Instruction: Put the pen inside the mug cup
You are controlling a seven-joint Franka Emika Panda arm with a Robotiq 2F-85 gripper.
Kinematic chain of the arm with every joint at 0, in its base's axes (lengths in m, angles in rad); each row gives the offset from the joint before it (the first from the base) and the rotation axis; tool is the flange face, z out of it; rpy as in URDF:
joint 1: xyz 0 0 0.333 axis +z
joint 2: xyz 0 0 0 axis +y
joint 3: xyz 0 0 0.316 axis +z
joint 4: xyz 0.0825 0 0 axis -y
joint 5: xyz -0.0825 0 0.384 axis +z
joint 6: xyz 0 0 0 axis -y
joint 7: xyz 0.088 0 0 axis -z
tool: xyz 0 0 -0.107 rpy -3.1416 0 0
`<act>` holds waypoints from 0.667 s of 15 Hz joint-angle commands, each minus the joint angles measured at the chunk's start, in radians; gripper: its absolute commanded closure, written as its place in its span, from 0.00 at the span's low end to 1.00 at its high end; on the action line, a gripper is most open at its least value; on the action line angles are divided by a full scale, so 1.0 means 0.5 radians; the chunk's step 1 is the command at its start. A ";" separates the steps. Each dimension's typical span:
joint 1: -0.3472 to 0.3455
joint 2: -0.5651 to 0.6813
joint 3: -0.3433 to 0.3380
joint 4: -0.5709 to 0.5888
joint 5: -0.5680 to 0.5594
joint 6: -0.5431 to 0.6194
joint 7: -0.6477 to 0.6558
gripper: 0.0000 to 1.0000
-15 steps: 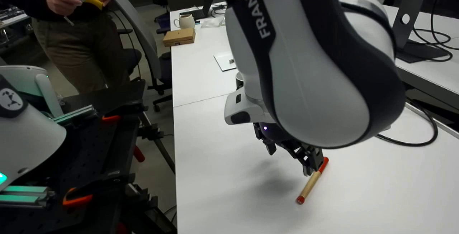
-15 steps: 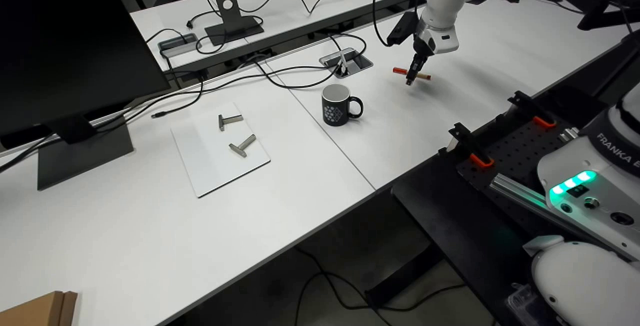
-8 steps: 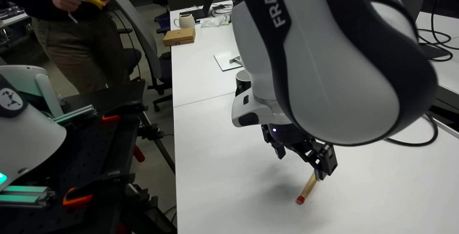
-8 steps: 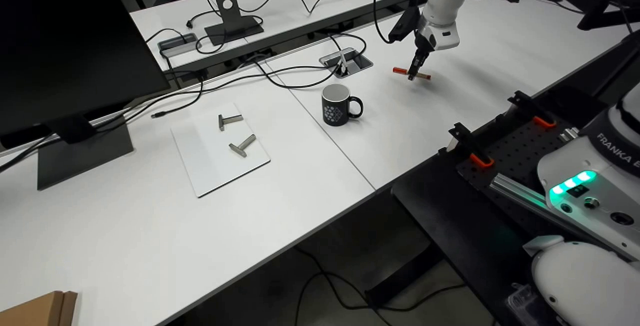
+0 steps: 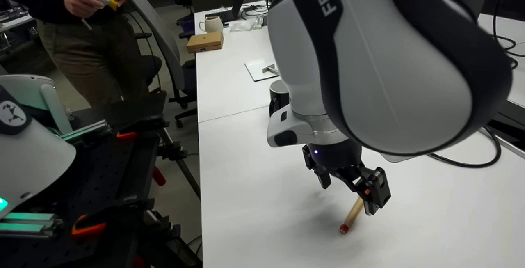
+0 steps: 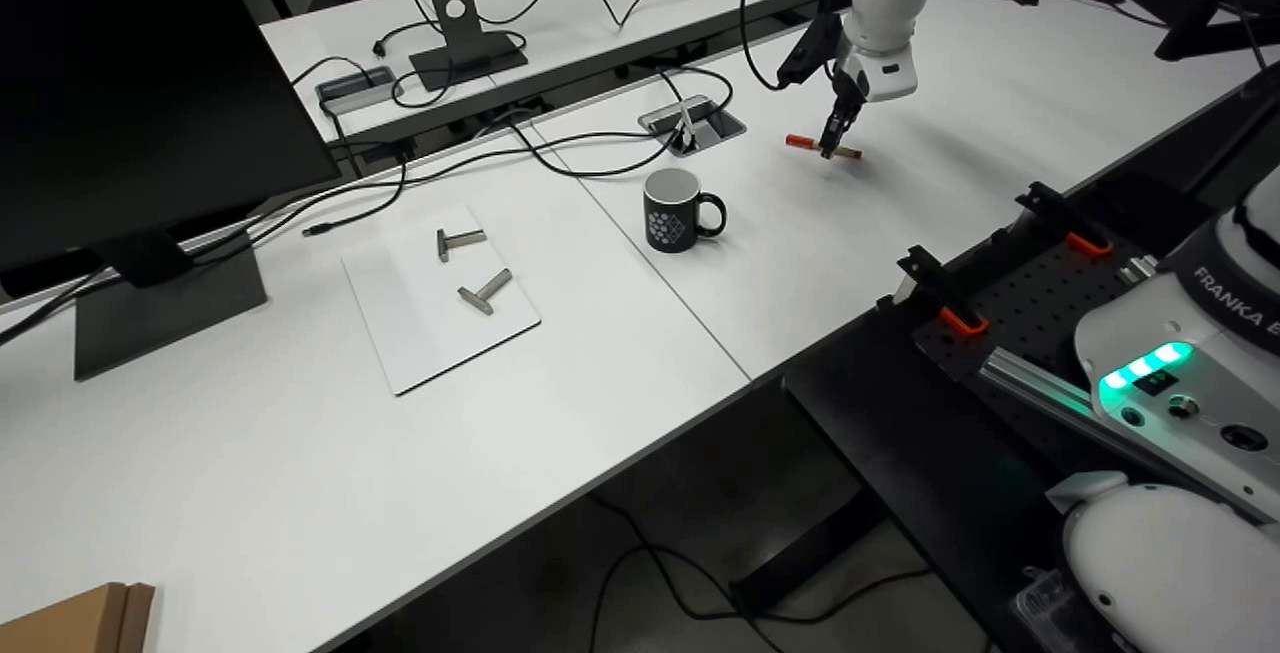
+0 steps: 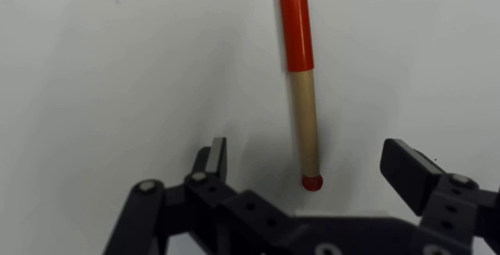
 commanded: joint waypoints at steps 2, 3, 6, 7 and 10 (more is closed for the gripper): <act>-0.162 0.021 0.161 -0.047 0.000 0.004 -0.072 0.00; -0.214 0.014 0.219 -0.059 -0.001 0.003 -0.110 0.00; -0.322 0.008 0.344 -0.070 -0.001 0.009 -0.196 0.00; -0.333 0.003 0.357 -0.071 -0.002 0.010 -0.201 0.00; -0.282 -0.010 0.314 -0.060 -0.002 0.010 -0.164 0.00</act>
